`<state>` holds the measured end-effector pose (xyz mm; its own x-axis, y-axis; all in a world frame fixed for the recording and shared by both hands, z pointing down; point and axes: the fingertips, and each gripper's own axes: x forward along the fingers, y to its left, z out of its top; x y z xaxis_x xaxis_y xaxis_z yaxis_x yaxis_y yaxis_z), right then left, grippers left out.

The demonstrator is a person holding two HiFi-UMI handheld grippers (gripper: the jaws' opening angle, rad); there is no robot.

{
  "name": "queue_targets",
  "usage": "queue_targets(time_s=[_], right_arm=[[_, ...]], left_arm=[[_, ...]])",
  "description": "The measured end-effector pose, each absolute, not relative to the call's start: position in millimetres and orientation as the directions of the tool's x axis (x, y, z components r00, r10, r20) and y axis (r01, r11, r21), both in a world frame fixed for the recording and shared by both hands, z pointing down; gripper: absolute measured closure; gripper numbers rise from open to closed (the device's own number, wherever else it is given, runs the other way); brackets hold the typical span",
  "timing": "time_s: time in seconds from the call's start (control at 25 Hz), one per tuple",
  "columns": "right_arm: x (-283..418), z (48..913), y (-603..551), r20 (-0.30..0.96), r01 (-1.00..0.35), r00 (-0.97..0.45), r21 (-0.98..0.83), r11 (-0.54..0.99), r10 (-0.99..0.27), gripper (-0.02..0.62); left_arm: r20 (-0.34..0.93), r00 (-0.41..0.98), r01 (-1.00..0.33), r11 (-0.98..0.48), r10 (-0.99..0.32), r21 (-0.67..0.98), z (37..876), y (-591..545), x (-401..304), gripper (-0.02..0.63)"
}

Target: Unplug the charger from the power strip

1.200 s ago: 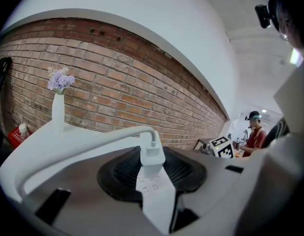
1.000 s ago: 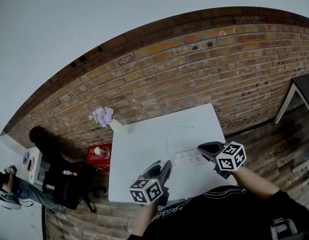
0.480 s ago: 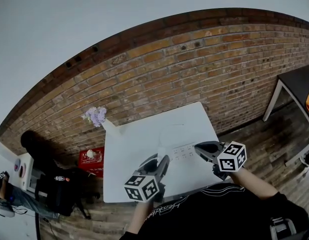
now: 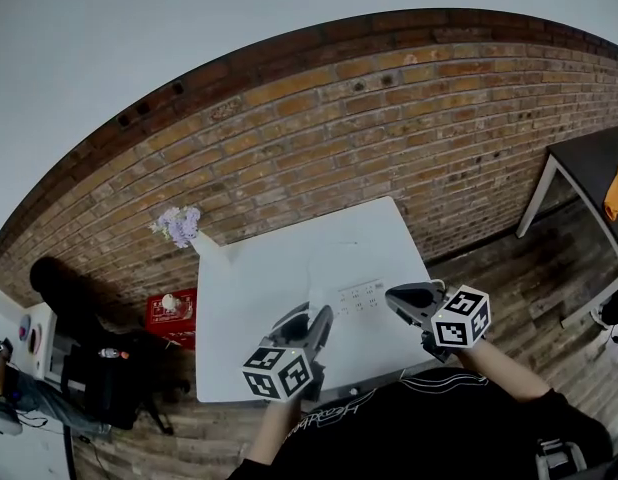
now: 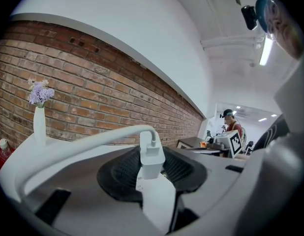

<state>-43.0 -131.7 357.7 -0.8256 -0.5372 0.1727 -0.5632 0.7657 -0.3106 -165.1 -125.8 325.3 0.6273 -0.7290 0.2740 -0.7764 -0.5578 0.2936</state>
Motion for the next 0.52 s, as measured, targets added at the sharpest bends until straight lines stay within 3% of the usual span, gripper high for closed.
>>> queue_targets(time_s=[0.52], right_arm=[[-32.1,378.5,-130.8,0.167,-0.578,-0.814,-0.324,0.749,-0.556,0.598]], left_arm=[[0.281,0.619,-0.782,-0.543,-0.734,0.306,344.5,-134.6,-158.3,0.471]])
